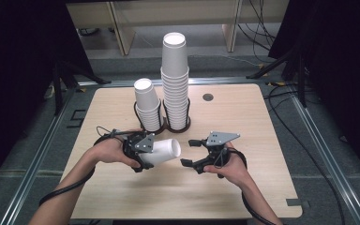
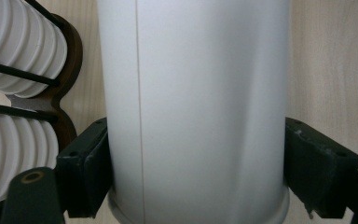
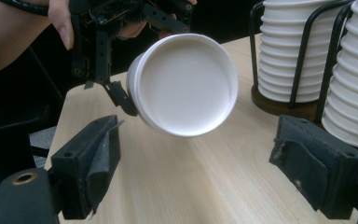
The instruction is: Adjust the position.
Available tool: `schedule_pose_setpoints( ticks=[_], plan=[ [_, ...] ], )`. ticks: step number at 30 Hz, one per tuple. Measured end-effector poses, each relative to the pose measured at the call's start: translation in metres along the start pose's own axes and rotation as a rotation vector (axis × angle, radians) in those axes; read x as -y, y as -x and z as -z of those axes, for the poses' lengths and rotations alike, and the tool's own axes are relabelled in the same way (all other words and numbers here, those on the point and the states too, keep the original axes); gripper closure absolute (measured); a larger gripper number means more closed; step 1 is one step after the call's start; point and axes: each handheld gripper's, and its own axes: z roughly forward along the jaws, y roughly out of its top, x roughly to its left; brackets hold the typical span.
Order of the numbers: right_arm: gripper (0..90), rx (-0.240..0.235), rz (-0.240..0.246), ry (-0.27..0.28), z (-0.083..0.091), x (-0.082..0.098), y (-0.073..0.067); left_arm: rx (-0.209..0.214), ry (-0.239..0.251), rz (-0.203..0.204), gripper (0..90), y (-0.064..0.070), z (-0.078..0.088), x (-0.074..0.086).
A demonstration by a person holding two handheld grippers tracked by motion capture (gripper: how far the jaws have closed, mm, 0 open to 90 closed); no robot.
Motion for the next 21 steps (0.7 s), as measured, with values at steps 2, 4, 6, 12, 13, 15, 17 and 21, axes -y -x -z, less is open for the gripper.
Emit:
schedule_pose_setpoints(
  ticks=[2,4,6,12,13,15,17,21],
  plan=[
    [15.7,0.002,-0.004,-0.01,0.0,0.0,-0.001,0.003,-0.003,0.011,17.3,0.001,-0.001,0.0],
    [15.7,-0.027,-0.007,-0.016,-0.003,0.001,-0.002,0.01,-0.022,-0.001,17.3,0.002,-0.002,0.001],
    [15.7,-0.022,0.005,-0.012,-0.004,0.002,-0.002,0.018,-0.053,-0.031,17.3,0.001,-0.001,0.001],
    [15.7,-0.027,0.003,-0.036,-0.008,0.004,-0.001,0.019,-0.094,-0.051,17.2,0.002,-0.003,0.002],
    [15.7,-0.027,0.003,-0.036,-0.008,0.004,-0.001,0.02,-0.089,-0.049,17.2,0.002,-0.003,0.002],
    [15.7,-0.041,-0.002,-0.048,-0.009,0.003,-0.003,0.027,-0.08,-0.049,17.1,0.003,-0.004,0.001],
    [15.7,-0.043,0.007,-0.039,-0.011,0.003,-0.003,0.028,-0.071,-0.053,17.1,0.004,-0.004,0.001],
    [15.7,-0.048,0.023,-0.025,-0.015,-0.001,-0.004,0.037,-0.04,-0.041,17.1,0.007,-0.006,-0.002]
  ],
)
